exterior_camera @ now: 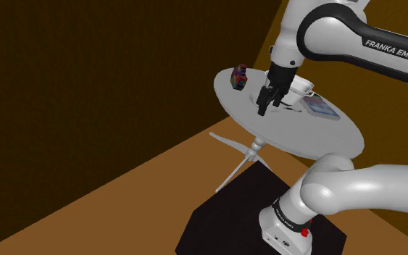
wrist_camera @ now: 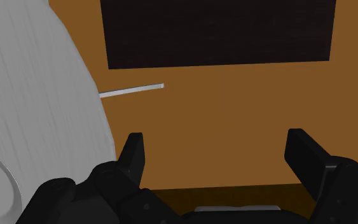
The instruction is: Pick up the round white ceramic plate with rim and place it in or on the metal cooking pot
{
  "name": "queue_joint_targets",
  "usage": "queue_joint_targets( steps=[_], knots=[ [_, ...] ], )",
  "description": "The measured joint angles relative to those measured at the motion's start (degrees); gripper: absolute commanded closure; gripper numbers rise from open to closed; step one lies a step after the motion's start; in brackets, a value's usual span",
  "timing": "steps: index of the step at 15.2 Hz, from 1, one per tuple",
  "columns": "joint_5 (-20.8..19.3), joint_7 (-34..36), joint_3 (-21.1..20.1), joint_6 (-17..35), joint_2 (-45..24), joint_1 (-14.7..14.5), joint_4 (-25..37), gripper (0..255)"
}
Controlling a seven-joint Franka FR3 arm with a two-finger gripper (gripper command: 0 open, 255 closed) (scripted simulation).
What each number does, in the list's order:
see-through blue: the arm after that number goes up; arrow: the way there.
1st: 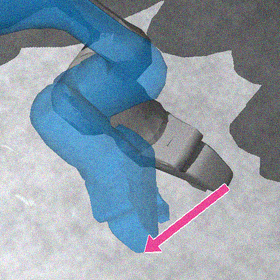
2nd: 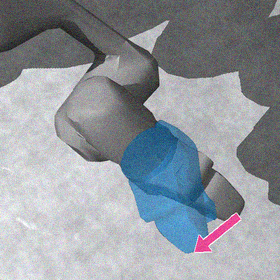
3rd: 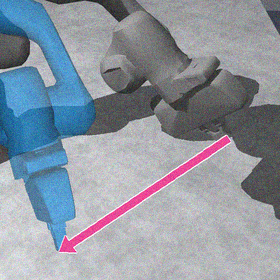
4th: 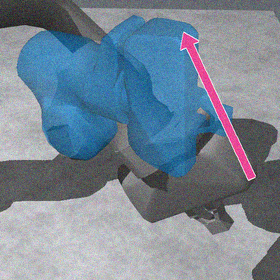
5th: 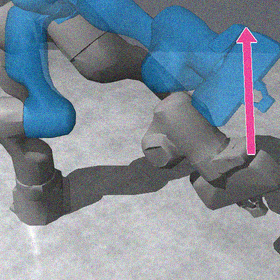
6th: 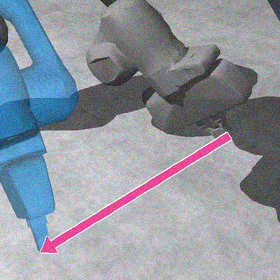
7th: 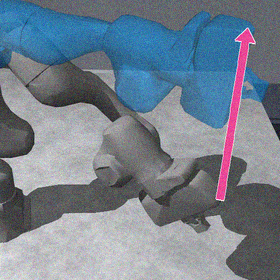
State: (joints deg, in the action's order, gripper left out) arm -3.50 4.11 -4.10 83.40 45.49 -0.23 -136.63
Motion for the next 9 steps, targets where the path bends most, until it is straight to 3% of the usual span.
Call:
queue_joint_targets(
  steps=[3,9],
  knots=[
    [-1.46,-0.18,0.22,1.89,-1.50,0.63,-0.58,0],
    [-8.28,0.23,0.89,10.21,-9.11,3.73,-1.77,0]
  ],
)
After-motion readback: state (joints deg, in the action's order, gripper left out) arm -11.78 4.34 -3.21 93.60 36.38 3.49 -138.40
